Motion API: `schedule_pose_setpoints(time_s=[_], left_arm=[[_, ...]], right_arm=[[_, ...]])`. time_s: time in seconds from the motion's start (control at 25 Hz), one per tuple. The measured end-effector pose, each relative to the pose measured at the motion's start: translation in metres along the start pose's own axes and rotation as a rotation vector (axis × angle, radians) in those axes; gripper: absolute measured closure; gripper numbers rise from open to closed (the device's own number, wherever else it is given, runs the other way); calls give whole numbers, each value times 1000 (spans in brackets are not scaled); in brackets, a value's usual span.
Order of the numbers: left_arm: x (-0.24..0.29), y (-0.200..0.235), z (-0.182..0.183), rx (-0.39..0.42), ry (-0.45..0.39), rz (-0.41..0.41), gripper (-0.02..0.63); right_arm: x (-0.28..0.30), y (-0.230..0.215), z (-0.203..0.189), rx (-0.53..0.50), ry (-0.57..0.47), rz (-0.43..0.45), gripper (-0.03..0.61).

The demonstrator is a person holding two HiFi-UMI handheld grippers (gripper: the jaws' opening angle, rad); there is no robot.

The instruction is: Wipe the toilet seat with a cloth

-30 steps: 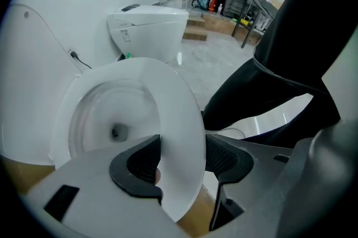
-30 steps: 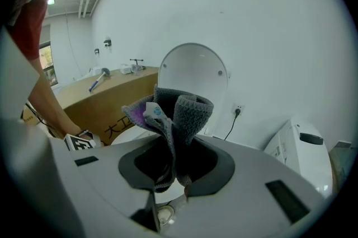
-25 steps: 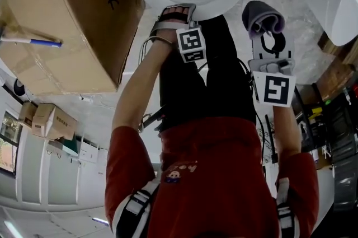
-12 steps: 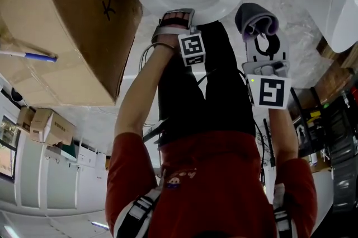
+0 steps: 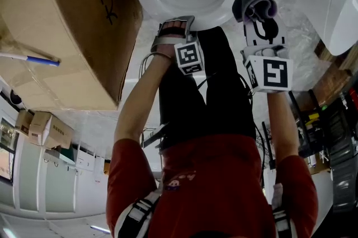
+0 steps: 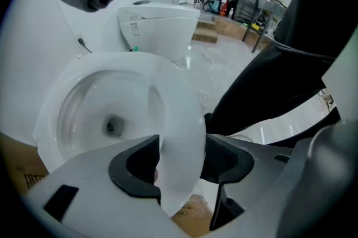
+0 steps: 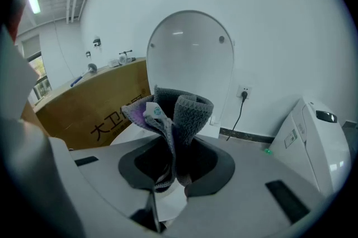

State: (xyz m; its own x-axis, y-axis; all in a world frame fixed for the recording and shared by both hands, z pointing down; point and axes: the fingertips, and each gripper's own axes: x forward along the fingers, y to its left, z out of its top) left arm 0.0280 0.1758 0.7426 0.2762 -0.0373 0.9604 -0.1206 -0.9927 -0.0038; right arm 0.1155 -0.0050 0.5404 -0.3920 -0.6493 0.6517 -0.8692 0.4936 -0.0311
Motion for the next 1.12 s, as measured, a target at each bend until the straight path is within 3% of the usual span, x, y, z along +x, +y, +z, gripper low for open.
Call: schedule_pose_setpoints(time_s=[0.2, 0.48, 0.6, 0.72, 0.84, 0.92, 1.12], left_arm=[[-22, 12, 5, -103, -119, 69, 382], [-93, 113, 5, -571, -456, 431, 585], [-135, 158, -2, -669, -595, 583, 600], [-176, 198, -8, -726, -723, 679, 600], [-201, 219, -24, -1012, -855, 721, 600], [-214, 227, -29, -1052, -889, 735, 600], [-234, 236, -30, -1032, -946, 741, 600]], right_arm=[[38, -8, 0, 22, 20, -9, 497], [105, -34, -13, 32, 112, -61, 495], [134, -50, -18, 66, 164, -94, 495], [164, -70, -22, 120, 217, -138, 495], [189, -83, -26, 181, 284, -187, 495], [200, -86, -25, 196, 306, -219, 495], [207, -87, -19, 126, 315, -269, 495]])
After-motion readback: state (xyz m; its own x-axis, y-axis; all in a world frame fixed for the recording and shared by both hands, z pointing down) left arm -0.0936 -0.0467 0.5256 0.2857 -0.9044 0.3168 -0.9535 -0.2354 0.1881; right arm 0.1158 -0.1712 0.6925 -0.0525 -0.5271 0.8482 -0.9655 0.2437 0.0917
